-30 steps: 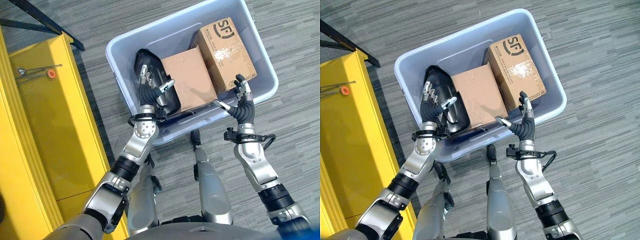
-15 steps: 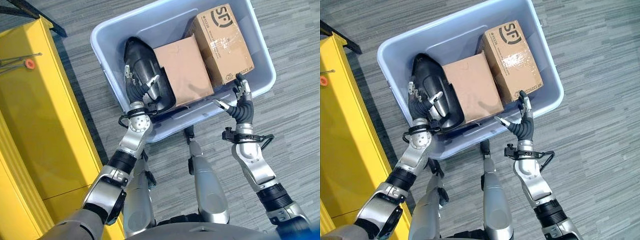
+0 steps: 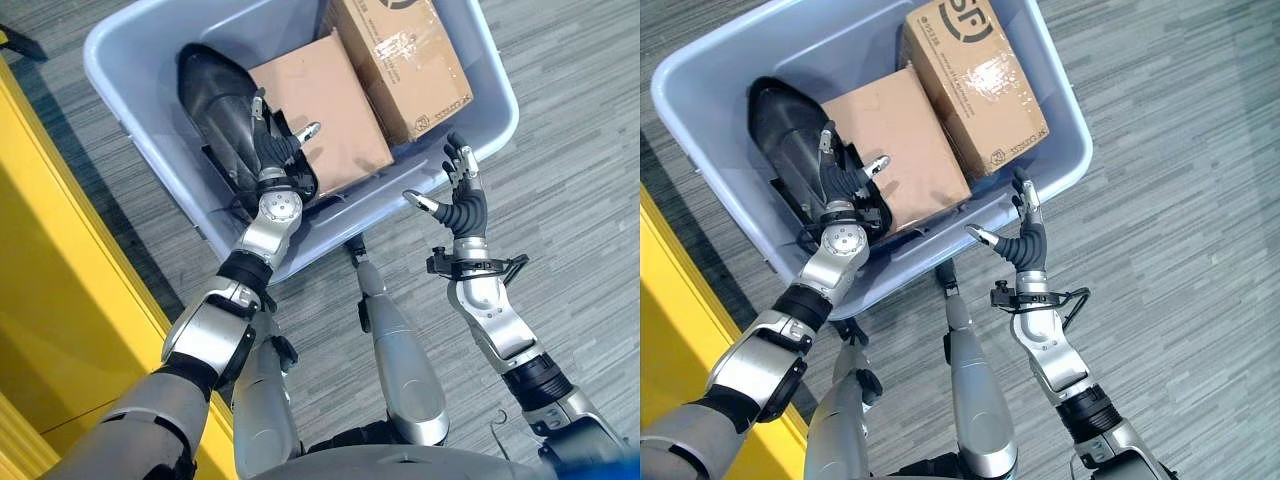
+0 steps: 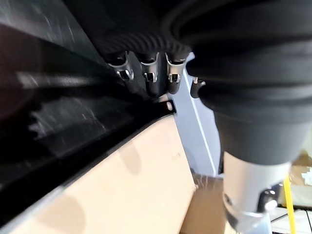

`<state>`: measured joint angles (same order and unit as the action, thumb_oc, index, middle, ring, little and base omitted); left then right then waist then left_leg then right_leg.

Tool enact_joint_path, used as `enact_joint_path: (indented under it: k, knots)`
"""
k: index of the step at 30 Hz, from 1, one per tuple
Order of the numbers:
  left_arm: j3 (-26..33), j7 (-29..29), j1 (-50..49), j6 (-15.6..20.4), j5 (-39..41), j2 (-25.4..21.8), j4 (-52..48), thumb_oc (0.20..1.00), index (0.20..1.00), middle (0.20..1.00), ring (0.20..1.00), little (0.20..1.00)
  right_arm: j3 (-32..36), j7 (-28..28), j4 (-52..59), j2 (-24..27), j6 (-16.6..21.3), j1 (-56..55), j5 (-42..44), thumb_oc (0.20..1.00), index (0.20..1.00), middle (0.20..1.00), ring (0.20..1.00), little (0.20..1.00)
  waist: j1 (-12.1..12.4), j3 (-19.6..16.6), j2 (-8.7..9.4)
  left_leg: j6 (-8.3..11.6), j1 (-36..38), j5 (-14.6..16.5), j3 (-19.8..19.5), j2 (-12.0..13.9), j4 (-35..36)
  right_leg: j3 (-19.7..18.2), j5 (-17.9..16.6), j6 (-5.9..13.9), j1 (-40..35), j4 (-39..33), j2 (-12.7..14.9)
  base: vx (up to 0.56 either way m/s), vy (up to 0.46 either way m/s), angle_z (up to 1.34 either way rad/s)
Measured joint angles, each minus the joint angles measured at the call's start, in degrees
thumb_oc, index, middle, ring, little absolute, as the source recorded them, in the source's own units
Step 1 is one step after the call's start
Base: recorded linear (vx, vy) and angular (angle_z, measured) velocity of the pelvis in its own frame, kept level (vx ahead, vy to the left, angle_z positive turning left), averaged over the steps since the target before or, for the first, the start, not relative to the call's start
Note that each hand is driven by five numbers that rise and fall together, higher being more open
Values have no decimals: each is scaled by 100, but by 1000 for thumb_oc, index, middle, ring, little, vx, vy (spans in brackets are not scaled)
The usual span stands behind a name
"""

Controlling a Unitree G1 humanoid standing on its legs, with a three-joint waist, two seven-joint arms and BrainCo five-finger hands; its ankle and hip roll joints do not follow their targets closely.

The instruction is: Move parts from the plastic box to the shelf.

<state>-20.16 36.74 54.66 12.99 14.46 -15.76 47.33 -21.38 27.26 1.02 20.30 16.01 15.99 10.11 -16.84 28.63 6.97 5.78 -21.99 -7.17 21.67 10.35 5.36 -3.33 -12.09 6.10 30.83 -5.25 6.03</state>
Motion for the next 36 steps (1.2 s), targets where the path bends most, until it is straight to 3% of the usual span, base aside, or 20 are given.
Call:
enact_joint_path:
  k: [5,14,21,28,36]
  knots:
    - [-238,-92,504,-144,-444,-345,403,1000,1000,1000,1000,1000,-99,-168,38,22,22,-1,108,1000,1000,1000,1000,1000,-212,-69,110,18,-103,-13,153,36,0,-95,-87,-5,195,2,-62,24,28,-13]
    - [-1136,-535,342,-288,-1584,-819,383,1000,1000,1000,1000,1000,-50,-430,38,43,75,-24,107,1000,1000,1000,1000,1000,-162,-132,176,40,-84,-28,274,49,0,-210,-129,-30,244,2,-95,14,22,-5]
    - [-1632,-1077,-78,-377,-2717,-1259,-29,1000,1000,1000,1000,1000,245,-698,41,124,132,-467,106,1000,1000,1000,1000,1000,61,-269,-125,38,-83,-37,283,23,3,-225,-143,-30,261,0,-72,5,8,-1]
    - [-2196,-1424,-200,-262,-3549,-1730,-406,1000,1000,1000,1000,1000,488,-844,41,358,151,-660,106,1000,1000,1000,1000,1000,124,-256,-263,26,-90,-47,273,-60,5,-222,-149,-22,259,-2,24,9,12,3]
    - [-2554,-1824,-188,-97,-4422,-2810,-1093,1000,1000,1000,1000,1000,612,-1033,55,568,156,-804,110,1000,1000,1000,1000,1000,172,-129,-537,15,-104,-63,275,-59,6,-214,-160,-24,271,-1,22,-19,-2,0]
